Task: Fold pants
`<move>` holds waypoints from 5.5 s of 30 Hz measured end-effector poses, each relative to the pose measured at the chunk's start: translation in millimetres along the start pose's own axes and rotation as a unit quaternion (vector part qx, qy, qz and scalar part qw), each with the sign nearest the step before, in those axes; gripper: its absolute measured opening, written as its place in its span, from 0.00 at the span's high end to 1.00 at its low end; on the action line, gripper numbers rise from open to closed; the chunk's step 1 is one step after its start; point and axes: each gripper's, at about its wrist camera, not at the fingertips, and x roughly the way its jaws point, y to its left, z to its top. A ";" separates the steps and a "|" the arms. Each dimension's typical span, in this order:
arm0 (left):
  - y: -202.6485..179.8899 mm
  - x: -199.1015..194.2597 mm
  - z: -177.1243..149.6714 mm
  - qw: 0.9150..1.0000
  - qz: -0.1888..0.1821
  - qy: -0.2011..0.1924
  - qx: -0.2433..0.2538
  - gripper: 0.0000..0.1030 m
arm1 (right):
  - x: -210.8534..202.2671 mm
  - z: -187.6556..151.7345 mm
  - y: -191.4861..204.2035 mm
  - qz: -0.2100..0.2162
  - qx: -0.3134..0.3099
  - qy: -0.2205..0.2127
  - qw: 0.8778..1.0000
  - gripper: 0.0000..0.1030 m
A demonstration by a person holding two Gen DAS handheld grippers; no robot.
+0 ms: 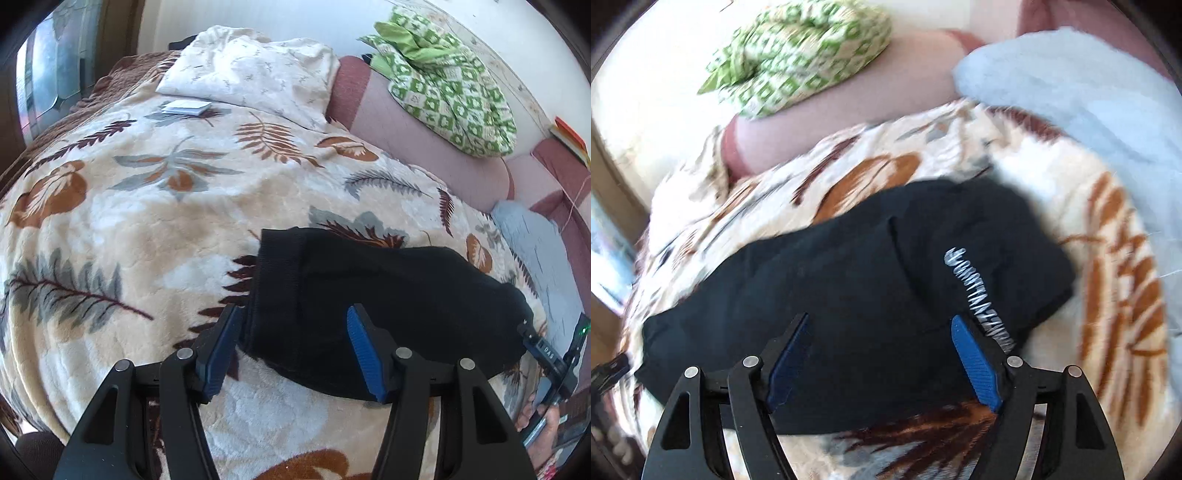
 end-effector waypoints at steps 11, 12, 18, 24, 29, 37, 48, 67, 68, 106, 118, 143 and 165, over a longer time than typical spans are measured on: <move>20.6 -10.8 -11.1 0.999 0.007 -0.013 -0.039 0.43 | -5.5 -15.2 36.9 0.005 -0.076 -0.012 0.997 0.19; 21.6 -8.9 -13.2 0.999 -0.001 -0.009 -0.043 0.43 | -3.9 -19.4 45.3 0.003 -0.092 -0.009 0.996 0.19; 16.6 9.9 -29.5 0.996 -0.061 0.018 -0.063 0.43 | -0.3 -41.1 101.3 0.016 -0.198 0.014 0.980 0.19; 9.7 31.1 -34.5 0.994 -0.082 0.024 -0.073 0.38 | -9.5 -25.7 149.1 0.049 -0.246 0.018 0.968 0.19; 15.6 38.2 -33.3 0.990 -0.104 0.011 -0.097 0.31 | -14.8 -14.5 178.4 0.067 -0.245 0.023 0.967 0.18; 5.5 42.0 -36.1 0.992 -0.112 -0.018 -0.060 0.17 | -59.8 -37.2 157.9 0.007 -0.222 0.016 0.975 0.17; 25.1 37.9 -38.1 0.987 -0.134 -0.003 -0.090 0.45 | -17.7 -12.3 228.3 0.119 -0.268 0.087 0.952 0.16; 6.4 39.4 -41.7 0.986 -0.122 -0.058 -0.099 0.12 | 124.4 -63.4 458.4 0.224 -0.547 0.298 0.750 0.16; 4.2 40.0 -41.6 0.987 -0.119 -0.058 -0.096 0.10 | 122.6 -63.3 456.6 0.225 -0.547 0.299 0.749 0.24; -162.6 86.2 -10.7 0.959 -0.258 0.114 -0.015 0.57 | 73.1 64.6 223.9 0.206 -0.323 0.229 0.895 0.50; -126.9 38.5 -38.0 0.967 -0.227 0.111 -0.010 0.43 | 16.1 83.8 119.7 0.134 -0.218 0.112 0.960 0.35; -85.7 11.2 -61.3 0.983 -0.155 0.099 -0.022 0.37 | 18.9 19.7 174.3 0.165 -0.186 0.112 0.962 0.30; -114.5 52.6 -55.2 0.989 -0.081 0.081 0.094 0.33 | 84.9 58.1 212.3 0.063 -0.208 0.108 0.970 0.06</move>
